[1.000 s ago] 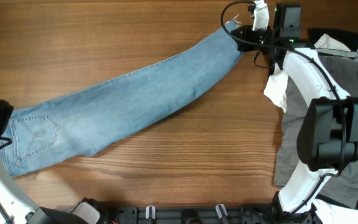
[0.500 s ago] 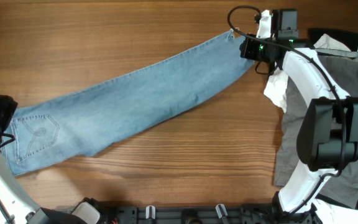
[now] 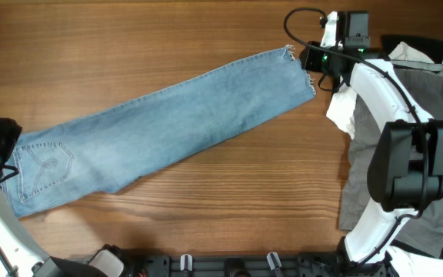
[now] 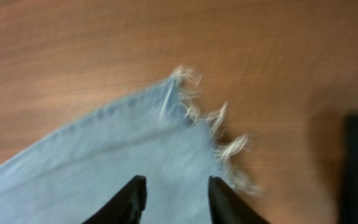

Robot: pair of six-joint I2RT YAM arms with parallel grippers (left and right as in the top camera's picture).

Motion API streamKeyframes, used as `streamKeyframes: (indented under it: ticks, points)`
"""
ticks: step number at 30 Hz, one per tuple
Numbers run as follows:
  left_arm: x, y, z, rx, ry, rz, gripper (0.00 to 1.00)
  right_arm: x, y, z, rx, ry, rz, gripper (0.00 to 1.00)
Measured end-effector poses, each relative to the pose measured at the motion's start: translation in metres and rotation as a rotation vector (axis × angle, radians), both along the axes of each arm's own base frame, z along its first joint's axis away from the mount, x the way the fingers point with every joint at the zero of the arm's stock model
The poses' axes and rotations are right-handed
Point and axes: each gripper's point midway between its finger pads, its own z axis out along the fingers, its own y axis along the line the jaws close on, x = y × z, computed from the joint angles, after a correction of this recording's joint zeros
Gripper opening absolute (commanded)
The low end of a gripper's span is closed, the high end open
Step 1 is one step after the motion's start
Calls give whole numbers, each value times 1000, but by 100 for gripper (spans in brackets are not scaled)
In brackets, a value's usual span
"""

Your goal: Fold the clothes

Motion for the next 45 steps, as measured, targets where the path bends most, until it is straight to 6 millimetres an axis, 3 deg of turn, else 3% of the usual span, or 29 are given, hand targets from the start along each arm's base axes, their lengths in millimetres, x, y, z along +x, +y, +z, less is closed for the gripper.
streamKeyframes:
  ticks: [4,10,13,20,24,26,31,35,39,45]
  points:
    - [0,-1,-1,-3,2,0,87,9,-8,-17,-94,-24,55,43]
    - [-1,-2,-2,-9,8,0,87,-4,-7,-85,-132,105,134,27]
    - [-1,-2,-2,-9,8,0,87,-4,0,-88,-110,102,177,6]
    - [-1,-2,-2,-9,8,0,87,-11,4,-89,-75,125,200,4]
    - [-1,-2,-2,-9,8,0,87,-11,5,-69,-70,99,202,4]
    - [-1,-2,-2,-9,8,0,88,-8,9,-45,-50,50,216,4]
    - [-1,-2,-2,-6,9,-4,88,-10,33,44,37,-134,309,4]
    - [-1,-2,-2,-4,9,-6,87,-14,48,88,60,-241,358,4]
    - [-1,-2,-2,-4,9,-6,88,-16,50,92,61,-238,349,4]
    - [-1,-2,-2,-4,9,-6,88,-24,18,60,-39,-87,175,4]
